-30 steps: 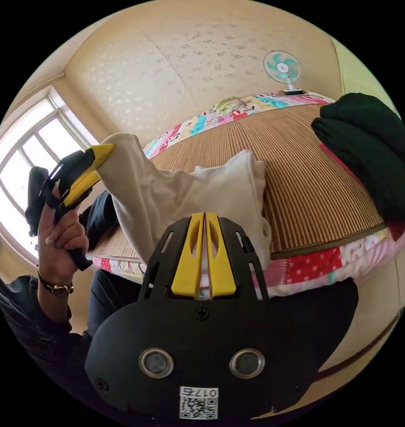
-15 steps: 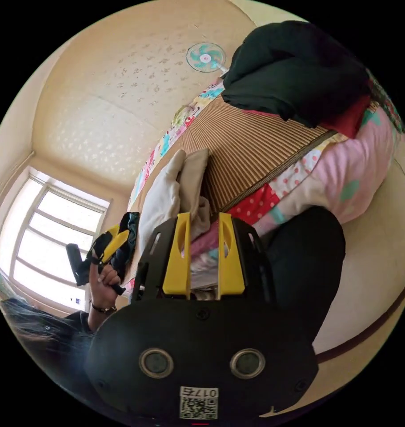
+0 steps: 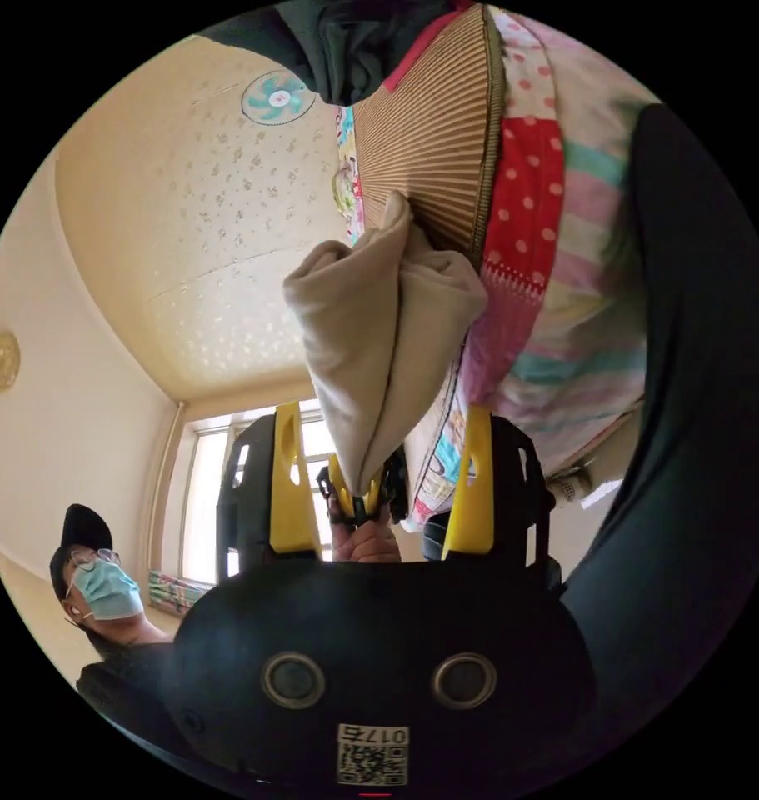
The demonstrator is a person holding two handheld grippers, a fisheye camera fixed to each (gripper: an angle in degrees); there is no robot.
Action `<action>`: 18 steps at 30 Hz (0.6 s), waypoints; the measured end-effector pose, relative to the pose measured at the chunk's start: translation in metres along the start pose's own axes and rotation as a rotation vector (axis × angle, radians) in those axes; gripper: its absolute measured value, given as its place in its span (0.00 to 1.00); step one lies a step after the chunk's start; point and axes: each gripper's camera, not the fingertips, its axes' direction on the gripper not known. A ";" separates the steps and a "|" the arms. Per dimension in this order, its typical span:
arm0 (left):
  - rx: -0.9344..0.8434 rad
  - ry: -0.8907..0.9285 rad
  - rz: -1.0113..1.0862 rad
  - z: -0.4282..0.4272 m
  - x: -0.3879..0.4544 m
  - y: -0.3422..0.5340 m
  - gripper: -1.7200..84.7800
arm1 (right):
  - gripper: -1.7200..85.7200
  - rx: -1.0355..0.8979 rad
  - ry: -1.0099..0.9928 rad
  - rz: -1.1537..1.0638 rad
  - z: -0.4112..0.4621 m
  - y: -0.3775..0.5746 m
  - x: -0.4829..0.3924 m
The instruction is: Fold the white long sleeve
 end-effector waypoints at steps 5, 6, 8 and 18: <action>0.078 -0.241 0.371 -0.063 0.097 0.061 0.11 | 0.23 -0.180 -0.235 -0.227 0.071 -0.021 -0.046; 0.090 -0.274 0.425 -0.075 0.108 0.069 0.11 | 0.23 -0.218 -0.249 -0.272 0.083 -0.019 -0.056; 0.195 -0.391 0.579 -0.126 0.141 0.113 0.13 | 0.22 -0.366 -0.404 -0.372 0.145 -0.011 -0.089; 0.845 -0.868 0.225 -0.265 0.152 0.311 0.20 | 0.18 -0.718 -0.649 -0.448 0.514 0.098 -0.207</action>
